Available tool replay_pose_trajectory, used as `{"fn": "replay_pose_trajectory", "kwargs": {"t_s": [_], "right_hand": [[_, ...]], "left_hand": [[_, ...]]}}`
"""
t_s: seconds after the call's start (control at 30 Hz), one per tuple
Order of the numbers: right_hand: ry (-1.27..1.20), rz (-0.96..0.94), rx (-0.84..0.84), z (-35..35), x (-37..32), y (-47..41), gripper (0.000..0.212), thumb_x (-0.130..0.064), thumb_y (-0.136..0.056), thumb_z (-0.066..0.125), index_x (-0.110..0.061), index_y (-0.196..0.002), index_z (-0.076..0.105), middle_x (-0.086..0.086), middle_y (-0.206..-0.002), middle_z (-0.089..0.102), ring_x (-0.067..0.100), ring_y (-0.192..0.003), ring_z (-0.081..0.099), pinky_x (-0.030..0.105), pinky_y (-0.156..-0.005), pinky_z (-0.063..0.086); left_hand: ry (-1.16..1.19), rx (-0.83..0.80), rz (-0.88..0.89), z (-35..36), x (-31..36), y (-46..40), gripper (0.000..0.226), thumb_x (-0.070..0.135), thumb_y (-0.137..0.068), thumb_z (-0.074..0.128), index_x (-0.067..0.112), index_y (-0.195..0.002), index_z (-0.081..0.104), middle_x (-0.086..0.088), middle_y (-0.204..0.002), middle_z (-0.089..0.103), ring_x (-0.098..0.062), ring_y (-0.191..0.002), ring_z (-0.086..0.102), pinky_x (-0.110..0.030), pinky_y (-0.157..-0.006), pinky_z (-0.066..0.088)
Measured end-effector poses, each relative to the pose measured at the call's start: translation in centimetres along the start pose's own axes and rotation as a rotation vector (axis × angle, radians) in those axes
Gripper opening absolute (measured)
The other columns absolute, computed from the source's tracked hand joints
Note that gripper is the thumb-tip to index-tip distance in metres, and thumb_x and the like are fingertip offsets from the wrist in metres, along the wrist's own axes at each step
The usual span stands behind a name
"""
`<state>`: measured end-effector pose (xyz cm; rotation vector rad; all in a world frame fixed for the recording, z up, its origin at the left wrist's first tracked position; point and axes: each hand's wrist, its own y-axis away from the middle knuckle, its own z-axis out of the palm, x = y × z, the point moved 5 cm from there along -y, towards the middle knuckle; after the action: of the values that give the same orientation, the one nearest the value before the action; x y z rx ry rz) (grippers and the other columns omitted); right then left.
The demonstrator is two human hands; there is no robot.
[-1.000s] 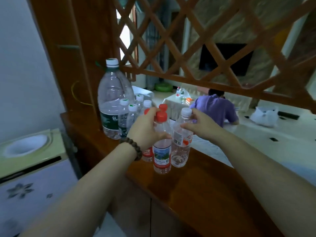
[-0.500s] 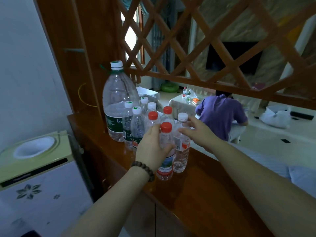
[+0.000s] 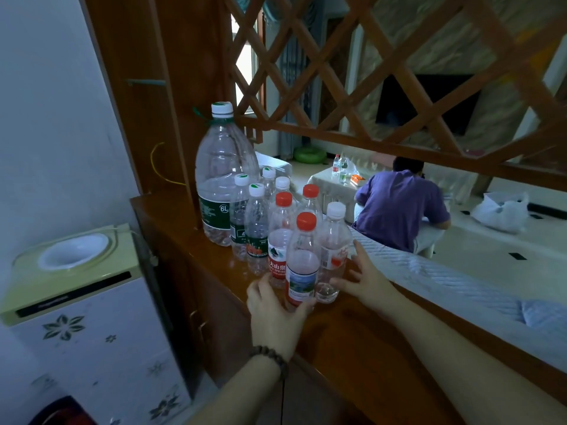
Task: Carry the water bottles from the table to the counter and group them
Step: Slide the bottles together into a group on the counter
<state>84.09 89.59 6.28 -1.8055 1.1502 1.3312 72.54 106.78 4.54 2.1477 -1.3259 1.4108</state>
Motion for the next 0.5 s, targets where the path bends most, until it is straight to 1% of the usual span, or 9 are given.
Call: {"fn": "replay_pose_trajectory", "kwargs": {"t_s": [0.07,0.13,0.2,0.27,0.33,0.43,0.5], "right_hand": [[-0.046,-0.016,0.018,0.9,0.8,-0.2,0.113,-0.038,-0.062,0.086,-0.040,-0.149,0.014,-0.003,-0.154,0.034,0.024,-0.138,0.038,0.049,-0.111,0.035],[-0.065,-0.002,0.073,1.2,1.0,-0.6,0.094,-0.026,-0.071,0.083,-0.034,-0.145,0.025,-0.002,-0.147,0.042,0.024,-0.133,0.044,0.049,-0.108,0.040],[-0.021,0.005,0.133,1.1,1.1,-1.0,0.081,-0.026,-0.073,0.081,-0.028,-0.139,0.034,0.000,-0.137,0.051,0.022,-0.125,0.051,0.045,-0.101,0.047],[0.014,-0.012,0.144,0.9,0.9,-1.4,0.072,-0.025,-0.075,0.079,-0.027,-0.135,0.038,-0.001,-0.128,0.056,0.019,-0.119,0.056,0.038,-0.095,0.051],[0.025,-0.015,0.129,0.6,0.9,-1.8,0.070,-0.026,-0.076,0.078,-0.026,-0.135,0.038,-0.003,-0.126,0.056,0.016,-0.116,0.056,0.034,-0.093,0.050],[-0.002,-0.015,0.097,0.3,1.0,-2.6,0.075,-0.030,-0.073,0.080,-0.028,-0.135,0.038,-0.003,-0.127,0.057,0.015,-0.116,0.056,0.038,-0.096,0.049],[-0.021,-0.004,0.085,0.3,1.0,-3.0,0.080,-0.033,-0.071,0.081,-0.029,-0.137,0.036,-0.002,-0.129,0.057,0.013,-0.115,0.057,0.038,-0.095,0.051]], "left_hand": [[-0.014,-0.027,-0.069,1.4,-0.5,0.2,0.089,0.055,-0.064,0.078,0.015,-0.135,0.041,-0.007,-0.144,0.029,-0.025,-0.134,0.030,-0.035,-0.101,0.038],[-0.034,-0.017,-0.112,2.1,-0.5,-0.1,0.081,0.053,-0.068,0.076,0.015,-0.132,0.046,-0.009,-0.147,0.027,-0.026,-0.136,0.027,-0.038,-0.103,0.037],[-0.049,0.007,-0.135,2.5,-0.6,-0.6,0.073,0.052,-0.070,0.075,0.015,-0.127,0.051,-0.010,-0.149,0.027,-0.027,-0.138,0.025,-0.041,-0.105,0.037],[-0.054,0.022,-0.141,2.8,-0.6,-0.9,0.067,0.052,-0.070,0.075,0.016,-0.123,0.055,-0.010,-0.150,0.028,-0.027,-0.138,0.025,-0.044,-0.107,0.037],[-0.060,0.040,-0.139,3.0,-0.6,-1.1,0.065,0.053,-0.069,0.075,0.016,-0.119,0.055,-0.010,-0.149,0.029,-0.027,-0.138,0.027,-0.045,-0.106,0.037],[-0.083,0.079,-0.142,3.3,-0.5,-1.2,0.068,0.055,-0.066,0.076,0.015,-0.116,0.054,-0.011,-0.148,0.032,-0.027,-0.137,0.030,-0.046,-0.104,0.039],[-0.108,0.091,-0.160,3.6,-0.5,-1.3,0.073,0.058,-0.065,0.076,0.014,-0.119,0.053,-0.009,-0.147,0.034,-0.027,-0.135,0.033,-0.046,-0.104,0.040]]}}
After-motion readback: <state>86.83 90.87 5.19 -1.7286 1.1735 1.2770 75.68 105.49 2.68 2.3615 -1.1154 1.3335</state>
